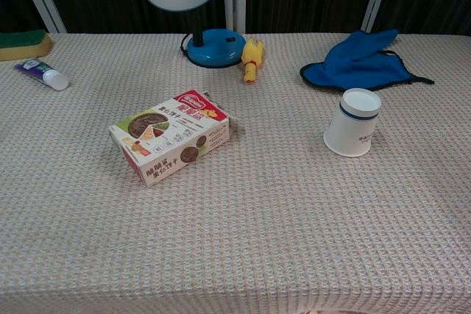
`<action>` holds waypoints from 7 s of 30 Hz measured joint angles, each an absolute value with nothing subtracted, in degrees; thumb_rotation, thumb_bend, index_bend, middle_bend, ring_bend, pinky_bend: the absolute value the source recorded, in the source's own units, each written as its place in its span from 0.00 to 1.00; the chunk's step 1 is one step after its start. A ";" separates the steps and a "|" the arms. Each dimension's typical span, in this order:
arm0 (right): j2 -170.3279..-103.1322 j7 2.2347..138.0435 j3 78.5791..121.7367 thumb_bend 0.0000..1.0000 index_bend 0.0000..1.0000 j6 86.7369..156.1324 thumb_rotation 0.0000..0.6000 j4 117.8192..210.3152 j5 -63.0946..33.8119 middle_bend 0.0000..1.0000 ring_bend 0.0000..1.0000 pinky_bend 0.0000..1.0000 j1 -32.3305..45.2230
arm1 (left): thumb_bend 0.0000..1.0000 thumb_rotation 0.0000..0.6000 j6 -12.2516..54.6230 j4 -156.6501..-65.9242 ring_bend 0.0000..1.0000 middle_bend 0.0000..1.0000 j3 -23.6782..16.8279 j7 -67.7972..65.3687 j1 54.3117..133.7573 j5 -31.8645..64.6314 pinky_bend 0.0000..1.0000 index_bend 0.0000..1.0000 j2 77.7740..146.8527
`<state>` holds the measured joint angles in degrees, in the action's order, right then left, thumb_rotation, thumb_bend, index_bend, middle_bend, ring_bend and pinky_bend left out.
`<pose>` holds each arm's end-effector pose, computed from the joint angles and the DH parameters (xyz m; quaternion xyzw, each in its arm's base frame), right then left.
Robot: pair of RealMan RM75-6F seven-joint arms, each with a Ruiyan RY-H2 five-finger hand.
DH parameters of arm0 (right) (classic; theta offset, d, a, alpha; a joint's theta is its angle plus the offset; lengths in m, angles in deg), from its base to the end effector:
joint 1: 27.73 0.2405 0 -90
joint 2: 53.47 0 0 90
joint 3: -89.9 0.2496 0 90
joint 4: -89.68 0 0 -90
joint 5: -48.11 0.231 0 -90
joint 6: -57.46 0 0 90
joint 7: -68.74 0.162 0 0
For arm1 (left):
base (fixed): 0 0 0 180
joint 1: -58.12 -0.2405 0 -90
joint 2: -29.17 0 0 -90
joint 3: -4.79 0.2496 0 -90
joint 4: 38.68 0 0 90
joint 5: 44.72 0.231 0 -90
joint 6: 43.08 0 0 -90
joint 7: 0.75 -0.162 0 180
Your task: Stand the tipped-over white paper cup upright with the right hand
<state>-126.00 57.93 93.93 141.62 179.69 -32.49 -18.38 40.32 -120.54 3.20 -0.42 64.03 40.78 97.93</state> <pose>-0.3009 -0.2279 0.0985 0.5983 -0.3649 0.3700 0.6099 -0.3453 0.2038 0.1238 -0.6176 -0.3698 -0.3497 0.5996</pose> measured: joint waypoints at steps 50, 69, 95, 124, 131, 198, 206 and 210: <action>-122.53 37.10 98.93 0.14 0.00 112.82 1.00 194.49 -14.80 0.09 0.00 0.00 3.67 | 0.00 1.00 36.91 -122.47 0.00 0.00 3.07 0.58 65.53 39.54 0.04 0.01 97.13; -132.50 34.61 97.14 0.14 0.10 112.68 1.00 186.75 -11.85 0.22 0.00 0.00 9.31 | 0.00 1.00 37.43 -121.86 0.00 0.00 3.12 1.51 65.22 39.41 0.04 0.01 97.07; -133.98 44.53 95.79 0.18 0.52 118.09 1.00 183.97 -18.81 0.45 0.09 0.00 7.62 | 0.00 1.00 37.02 -121.69 0.00 0.00 3.24 1.65 65.27 39.21 0.04 0.01 97.02; -136.42 94.11 91.45 0.00 0.00 112.63 1.00 165.42 -33.63 0.01 0.00 0.00 2.24 | 0.00 1.00 35.68 -121.15 0.00 0.00 3.44 1.94 65.71 38.85 0.04 0.01 97.18; -131.76 87.14 91.28 0.00 0.00 115.31 1.00 170.09 -31.55 0.00 0.00 0.00 -0.48 | 0.00 1.00 35.89 -121.68 0.00 0.00 3.54 1.27 65.77 39.21 0.04 0.01 97.19; -137.93 73.98 97.55 0.06 0.45 119.11 1.00 182.29 -12.12 0.42 0.08 0.00 14.41 | 0.00 1.00 34.57 -120.35 0.00 0.00 3.89 3.70 65.51 38.31 0.04 0.01 97.06; -146.89 102.61 96.81 0.06 0.45 122.52 1.00 164.79 -24.81 0.42 0.08 0.00 8.27 | 0.00 1.00 34.36 -119.68 0.00 0.00 4.03 3.62 65.65 38.55 0.04 0.01 97.56; -151.89 109.79 95.87 0.06 0.45 124.08 1.00 155.50 -30.24 0.42 0.08 0.00 5.97 | 0.00 1.00 34.51 -119.35 0.00 0.00 4.00 3.56 65.66 38.65 0.04 0.01 97.82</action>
